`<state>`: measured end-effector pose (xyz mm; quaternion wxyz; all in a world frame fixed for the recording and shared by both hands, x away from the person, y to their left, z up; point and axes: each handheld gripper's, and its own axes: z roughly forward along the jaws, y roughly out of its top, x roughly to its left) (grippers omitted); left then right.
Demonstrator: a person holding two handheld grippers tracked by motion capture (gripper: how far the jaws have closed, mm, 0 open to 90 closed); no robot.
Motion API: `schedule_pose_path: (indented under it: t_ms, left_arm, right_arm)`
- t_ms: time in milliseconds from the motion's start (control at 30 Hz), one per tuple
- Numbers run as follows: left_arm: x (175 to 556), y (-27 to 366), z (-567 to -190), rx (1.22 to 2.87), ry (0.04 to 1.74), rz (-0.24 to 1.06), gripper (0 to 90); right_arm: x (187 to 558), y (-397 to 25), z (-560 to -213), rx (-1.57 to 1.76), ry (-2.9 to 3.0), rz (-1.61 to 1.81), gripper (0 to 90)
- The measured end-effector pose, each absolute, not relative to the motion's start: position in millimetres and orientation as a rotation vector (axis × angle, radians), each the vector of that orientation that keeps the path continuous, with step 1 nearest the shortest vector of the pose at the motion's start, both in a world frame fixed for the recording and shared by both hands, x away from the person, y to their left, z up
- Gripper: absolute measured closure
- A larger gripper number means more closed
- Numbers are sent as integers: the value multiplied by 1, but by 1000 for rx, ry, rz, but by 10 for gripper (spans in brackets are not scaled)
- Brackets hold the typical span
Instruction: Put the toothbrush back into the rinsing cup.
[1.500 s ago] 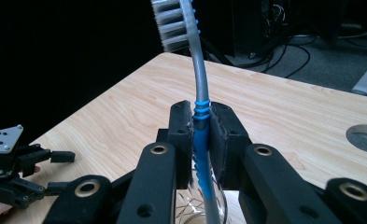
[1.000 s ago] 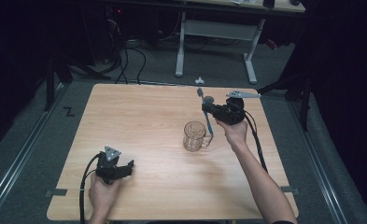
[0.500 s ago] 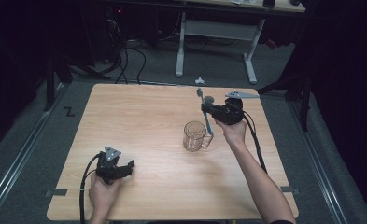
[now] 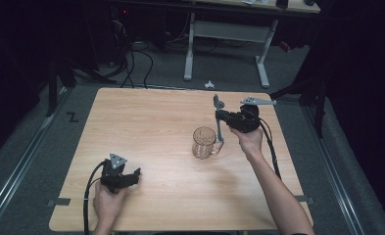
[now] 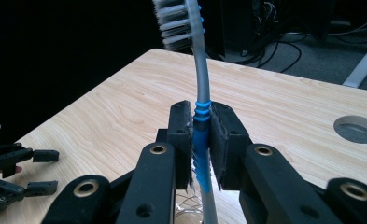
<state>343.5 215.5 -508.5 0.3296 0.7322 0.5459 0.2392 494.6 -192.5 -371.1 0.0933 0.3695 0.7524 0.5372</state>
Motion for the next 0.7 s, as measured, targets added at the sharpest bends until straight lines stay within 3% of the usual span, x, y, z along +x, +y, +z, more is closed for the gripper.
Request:
schedule_pose_path:
  t_ms: [700]
  left_arm:
    - [343, 216, -509, 1916, 1428, 626, 232]
  right_arm:
    - [485, -205, -374, 1102, 2236, 1584, 792]
